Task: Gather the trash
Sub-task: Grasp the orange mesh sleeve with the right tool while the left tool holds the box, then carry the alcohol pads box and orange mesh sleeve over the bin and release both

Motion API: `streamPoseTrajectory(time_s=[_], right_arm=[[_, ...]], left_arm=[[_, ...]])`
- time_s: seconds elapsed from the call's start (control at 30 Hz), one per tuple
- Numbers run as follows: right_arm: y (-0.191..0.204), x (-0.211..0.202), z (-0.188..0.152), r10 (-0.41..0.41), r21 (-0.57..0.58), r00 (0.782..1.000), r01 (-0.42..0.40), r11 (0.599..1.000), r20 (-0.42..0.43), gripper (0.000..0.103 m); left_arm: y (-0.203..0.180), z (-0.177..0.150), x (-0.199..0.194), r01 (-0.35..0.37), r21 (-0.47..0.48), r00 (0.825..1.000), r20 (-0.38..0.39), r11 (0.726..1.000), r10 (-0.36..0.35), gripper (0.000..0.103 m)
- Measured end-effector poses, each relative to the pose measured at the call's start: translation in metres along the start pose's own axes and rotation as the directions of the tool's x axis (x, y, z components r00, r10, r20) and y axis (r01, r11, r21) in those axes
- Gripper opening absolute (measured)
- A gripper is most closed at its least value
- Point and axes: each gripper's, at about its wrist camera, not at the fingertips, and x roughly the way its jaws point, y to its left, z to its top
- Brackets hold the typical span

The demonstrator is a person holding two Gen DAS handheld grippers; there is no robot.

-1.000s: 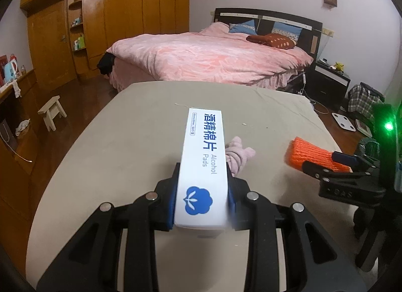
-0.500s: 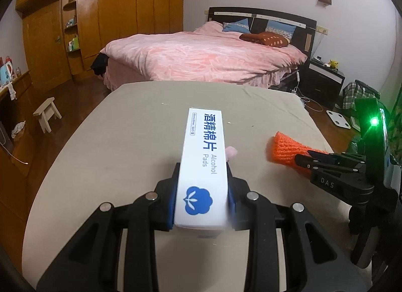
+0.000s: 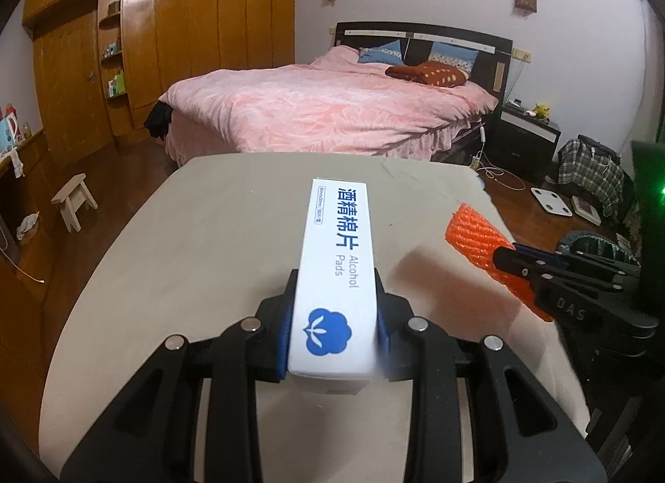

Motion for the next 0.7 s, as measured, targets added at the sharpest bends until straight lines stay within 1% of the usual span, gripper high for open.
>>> streamPoseTrajectory(time_s=[0.23, 0.4, 0.57, 0.7], right_arm=[[-0.006, -0.036, 0.012, 0.017, 0.007, 0.997, -0.018, 1.0, 0.071, 0.016], [-0.014, -0.061, 0.016, 0.016, 0.014, 0.993, -0.018, 1.0, 0.114, 0.016], [-0.026, -0.086, 0.015, -0.006, 0.024, 0.989, 0.002, 1.0, 0.147, 0.016], [-0.042, -0.107, 0.013, -0.038, 0.041, 0.984, 0.032, 0.999, 0.174, 0.016]], left_arm=[[-0.016, 0.008, -0.011, 0.018, 0.014, 0.999, 0.028, 1.0, -0.018, 0.03], [-0.035, 0.014, -0.023, 0.035, 0.029, 0.998, 0.055, 0.999, -0.036, 0.03], [-0.053, 0.019, -0.031, 0.067, 0.039, 0.996, 0.062, 0.997, -0.07, 0.03], [-0.076, 0.021, -0.039, 0.108, 0.065, 0.991, 0.078, 0.992, -0.113, 0.03]])
